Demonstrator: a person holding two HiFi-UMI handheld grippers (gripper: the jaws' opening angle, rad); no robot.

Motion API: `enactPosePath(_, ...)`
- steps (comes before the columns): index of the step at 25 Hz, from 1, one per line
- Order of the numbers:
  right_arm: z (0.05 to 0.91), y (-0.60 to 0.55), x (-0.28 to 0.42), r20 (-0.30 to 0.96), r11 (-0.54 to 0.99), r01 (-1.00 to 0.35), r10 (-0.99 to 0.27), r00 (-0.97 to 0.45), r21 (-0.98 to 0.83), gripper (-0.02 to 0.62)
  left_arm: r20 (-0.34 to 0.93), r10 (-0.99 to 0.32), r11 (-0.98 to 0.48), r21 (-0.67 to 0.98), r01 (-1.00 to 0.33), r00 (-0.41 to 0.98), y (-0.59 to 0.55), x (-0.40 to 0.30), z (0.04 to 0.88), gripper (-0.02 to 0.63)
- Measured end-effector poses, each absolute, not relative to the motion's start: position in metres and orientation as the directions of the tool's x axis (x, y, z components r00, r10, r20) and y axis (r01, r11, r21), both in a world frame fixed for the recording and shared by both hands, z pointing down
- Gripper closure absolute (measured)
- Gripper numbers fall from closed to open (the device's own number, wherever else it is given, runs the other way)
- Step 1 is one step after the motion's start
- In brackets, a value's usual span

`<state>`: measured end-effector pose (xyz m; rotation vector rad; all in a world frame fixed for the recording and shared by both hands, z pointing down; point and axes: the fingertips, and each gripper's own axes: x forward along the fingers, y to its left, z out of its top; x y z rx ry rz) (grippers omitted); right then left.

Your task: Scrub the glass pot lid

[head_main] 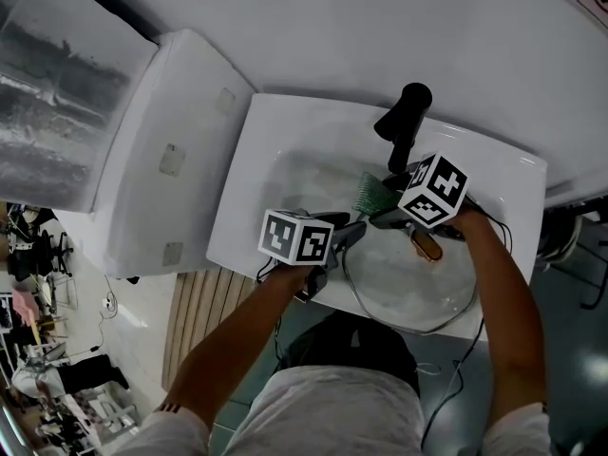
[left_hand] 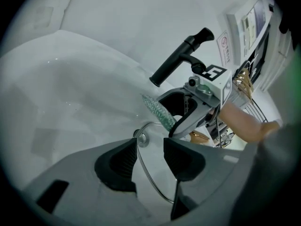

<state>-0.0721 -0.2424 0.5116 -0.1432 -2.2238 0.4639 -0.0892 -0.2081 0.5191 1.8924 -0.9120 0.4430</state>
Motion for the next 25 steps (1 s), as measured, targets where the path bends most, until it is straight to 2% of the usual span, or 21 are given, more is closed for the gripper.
enactPosePath(5, 0.528, -0.238, -0.068, 0.769, 0.912, -0.106, 0.266, -0.581, -0.396, 0.258, 0.640, -0.391, -0.274, 0.604, -0.748, 0.661, -0.207, -0.086, 0.520, 0.436)
enactPosePath(15, 0.543, -0.249, -0.025, 0.852, 0.859, -0.343, 0.180, -0.492, -0.379, 0.258, 0.660, -0.297, -0.304, 0.620, -0.723, 0.690, -0.199, -0.071, 0.528, 0.480)
enactPosePath(21, 0.543, -0.253, 0.003, 0.864, 0.759, -0.501, 0.155, -0.479, -0.415, 0.258, 0.662, -0.285, -0.314, 0.619, -0.720, 0.693, -0.199, -0.070, 0.530, 0.489)
enactPosePath(25, 0.542, -0.256, 0.017, 0.865, 0.683, -0.587, 0.136, -0.482, -0.434, 0.258, 0.672, -0.284, -0.312, 0.610, -0.729, 0.684, -0.200, -0.072, 0.533, 0.525)
